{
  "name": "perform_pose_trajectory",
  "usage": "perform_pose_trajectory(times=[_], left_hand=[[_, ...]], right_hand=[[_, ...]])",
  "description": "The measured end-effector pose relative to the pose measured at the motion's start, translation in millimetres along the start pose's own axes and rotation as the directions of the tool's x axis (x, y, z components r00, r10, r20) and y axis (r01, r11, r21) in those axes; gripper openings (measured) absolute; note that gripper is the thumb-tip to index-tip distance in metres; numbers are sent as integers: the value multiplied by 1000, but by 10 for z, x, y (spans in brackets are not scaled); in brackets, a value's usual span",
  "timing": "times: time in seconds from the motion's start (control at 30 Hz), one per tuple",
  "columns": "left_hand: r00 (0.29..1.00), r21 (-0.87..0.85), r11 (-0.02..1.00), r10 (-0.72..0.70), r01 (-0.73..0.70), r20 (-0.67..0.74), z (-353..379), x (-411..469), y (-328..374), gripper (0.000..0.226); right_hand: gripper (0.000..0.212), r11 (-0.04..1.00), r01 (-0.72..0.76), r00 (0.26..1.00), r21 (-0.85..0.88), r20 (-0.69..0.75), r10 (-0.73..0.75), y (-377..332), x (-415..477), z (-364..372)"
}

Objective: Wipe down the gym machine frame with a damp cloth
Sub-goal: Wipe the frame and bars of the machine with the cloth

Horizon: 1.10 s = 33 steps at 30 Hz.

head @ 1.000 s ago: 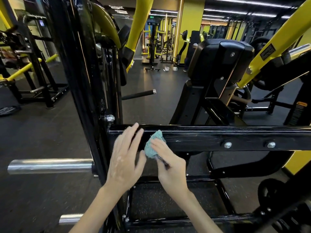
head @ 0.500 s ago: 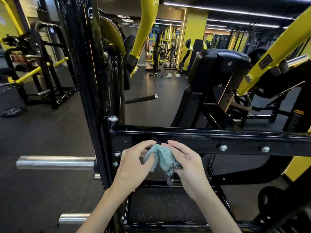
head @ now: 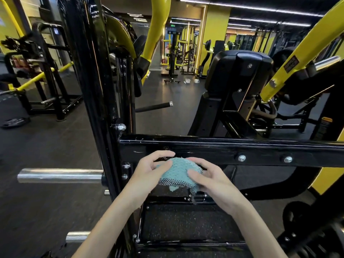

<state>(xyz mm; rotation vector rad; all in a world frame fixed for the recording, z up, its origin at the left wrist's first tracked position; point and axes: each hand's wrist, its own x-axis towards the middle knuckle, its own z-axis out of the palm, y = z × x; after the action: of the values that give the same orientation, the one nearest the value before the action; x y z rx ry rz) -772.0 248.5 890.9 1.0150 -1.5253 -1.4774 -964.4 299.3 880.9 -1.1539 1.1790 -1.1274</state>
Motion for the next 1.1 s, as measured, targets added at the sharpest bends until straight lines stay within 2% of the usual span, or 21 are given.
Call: perform_pose_trajectory(times=[0.03, 0.1, 0.2, 0.33, 0.5, 0.6, 0.67, 0.73, 0.8, 0.83, 0.9, 0.93, 0.97, 1.03, 1.1], left_hand=[[1000, -26, 1000, -4, 5, 12, 15, 4, -2, 21], [1000, -35, 999, 5, -4, 20, 60, 12, -18, 21], [998, -11, 999, 49, -49, -33, 150, 39, -56, 19], [985, 83, 994, 88, -76, -151, 231, 95, -135, 9], [967, 229, 972, 106, -52, -232, 229, 148, -272, 18], [956, 352, 928, 204, -120, -212, 134, 138, -319, 22], [908, 488, 849, 350, -203, -231, 19, 132, -327, 18], [795, 681, 676, 562, -284, -227, -158, 144, -348, 17], [624, 867, 402, 768, -295, -144, -383, 207, -405, 25], [572, 920, 286, 816, -267, -88, -498, 242, -451, 34], [566, 968, 154, 824, -198, -15, -689, 305, -523, 49], [585, 980, 120, 811, -162, -3, -762, 337, -555, 55], [602, 988, 89, 799, -126, 5, -827, 369, -581, 60], [624, 995, 39, 781, -89, 26, -921, 425, -616, 67], [615, 995, 24, 787, -102, 44, -971, 456, -642, 69]], right_hand=[[45, 1000, 6, 999, 29, 41, -8, 23, -2, -1], [43, 978, 3, 993, 208, 116, -27, 55, -18, 26], [43, 912, -18, 987, 411, 152, -49, 117, -18, 74], [43, 876, 23, 986, 482, 135, -100, 193, 6, 149], [55, 818, 21, 983, 575, 139, -124, 260, 16, 201], [43, 846, 92, 995, 525, -26, -92, 285, 4, 199], [41, 922, 158, 968, 355, -240, -73, 295, -2, 163], [44, 978, 206, 846, 36, -508, -160, 319, -3, 76], [38, 925, 241, 648, -294, -661, -379, 356, 21, -61], [33, 874, 222, 534, -432, -696, -480, 381, 45, -136], [30, 770, 153, 333, -619, -702, -630, 419, 123, -266], [30, 734, 120, 272, -669, -689, -672, 441, 166, -309], [31, 726, 99, 243, -681, -690, -681, 463, 209, -324], [42, 768, 97, 243, -633, -734, -635, 502, 298, -288], [56, 796, 110, 214, -595, -768, -604, 546, 407, -262]])
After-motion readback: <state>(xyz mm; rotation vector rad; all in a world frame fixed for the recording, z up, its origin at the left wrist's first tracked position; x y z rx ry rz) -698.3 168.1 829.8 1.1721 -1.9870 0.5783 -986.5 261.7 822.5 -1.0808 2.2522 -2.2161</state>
